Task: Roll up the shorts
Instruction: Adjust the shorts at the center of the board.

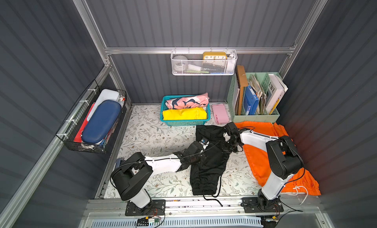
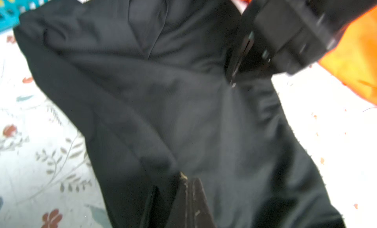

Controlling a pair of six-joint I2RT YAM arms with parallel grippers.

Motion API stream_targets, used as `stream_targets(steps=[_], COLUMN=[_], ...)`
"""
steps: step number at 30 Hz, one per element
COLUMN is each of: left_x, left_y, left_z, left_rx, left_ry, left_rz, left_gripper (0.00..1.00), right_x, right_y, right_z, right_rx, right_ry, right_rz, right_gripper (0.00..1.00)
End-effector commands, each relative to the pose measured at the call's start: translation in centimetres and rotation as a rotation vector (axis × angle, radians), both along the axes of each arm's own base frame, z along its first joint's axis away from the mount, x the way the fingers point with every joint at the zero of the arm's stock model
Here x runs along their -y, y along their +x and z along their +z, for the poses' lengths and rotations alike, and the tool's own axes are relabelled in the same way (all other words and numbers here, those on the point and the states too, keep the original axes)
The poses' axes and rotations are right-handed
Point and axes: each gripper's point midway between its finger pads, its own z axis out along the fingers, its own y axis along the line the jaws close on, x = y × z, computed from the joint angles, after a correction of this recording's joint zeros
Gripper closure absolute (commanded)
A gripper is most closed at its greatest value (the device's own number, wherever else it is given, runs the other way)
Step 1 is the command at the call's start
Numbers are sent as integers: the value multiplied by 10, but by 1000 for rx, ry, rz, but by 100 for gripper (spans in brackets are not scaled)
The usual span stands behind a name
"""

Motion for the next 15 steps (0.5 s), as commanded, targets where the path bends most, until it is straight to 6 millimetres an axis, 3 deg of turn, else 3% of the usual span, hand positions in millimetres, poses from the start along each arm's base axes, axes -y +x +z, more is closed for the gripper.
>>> stream_targets(steps=[1,7,15], left_x=[-17,-40,-63], left_y=[-6,-7,-4], left_z=[-19,-36,-34], left_rx=[-59,-84,-82], left_ry=[53,130,190], left_rz=[46,121,220], left_gripper=[100,100,100], right_x=[16,22,25], right_y=[6,23,44], right_z=[-9,-10,-18], right_rx=[-16,-9,-25], right_ry=[-66,-75,-87], right_rz=[-11,-10,-7], right_gripper=[100,100,100])
